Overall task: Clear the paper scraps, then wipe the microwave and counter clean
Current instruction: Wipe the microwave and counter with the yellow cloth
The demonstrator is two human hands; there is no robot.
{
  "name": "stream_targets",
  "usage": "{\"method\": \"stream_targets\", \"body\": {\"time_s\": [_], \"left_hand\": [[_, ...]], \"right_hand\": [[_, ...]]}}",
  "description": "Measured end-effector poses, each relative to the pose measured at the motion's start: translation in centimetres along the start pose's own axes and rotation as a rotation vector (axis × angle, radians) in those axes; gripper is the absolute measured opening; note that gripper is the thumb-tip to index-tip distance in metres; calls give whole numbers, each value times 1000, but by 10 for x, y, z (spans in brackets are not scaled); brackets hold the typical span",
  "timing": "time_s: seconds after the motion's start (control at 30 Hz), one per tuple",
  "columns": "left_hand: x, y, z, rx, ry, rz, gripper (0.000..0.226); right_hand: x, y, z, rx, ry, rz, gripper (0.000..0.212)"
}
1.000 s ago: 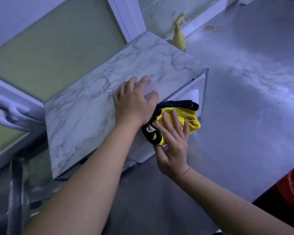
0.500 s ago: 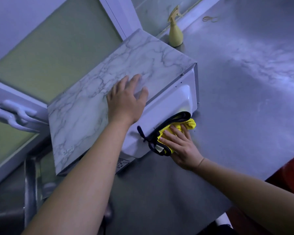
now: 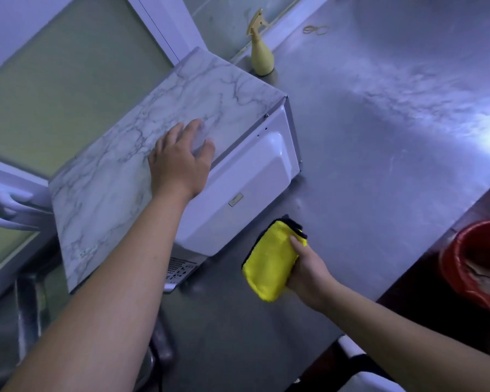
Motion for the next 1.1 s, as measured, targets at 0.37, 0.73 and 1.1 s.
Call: {"method": "stream_targets", "body": {"time_s": [0.37, 0.73, 1.1], "left_hand": [[0, 1, -2, 5, -2, 9, 55], [-2, -2, -2, 15, -23, -2, 52], [-4, -1, -4, 130, -25, -67, 56]], "right_hand": [[-57, 36, -119, -294, -205, 185, 47], [-27, 99, 26, -446, 125, 60, 47], [84, 80, -78, 25, -137, -64, 48]]}}
Point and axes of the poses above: each hand's wrist, its own x-axis away from the middle knuckle, its own y-axis out of the palm, z = x × y, the point moved 8 cm from there along -x, towards the middle knuckle, and after that the axes turned 4 degrees about -y, right-handed, at the moved point
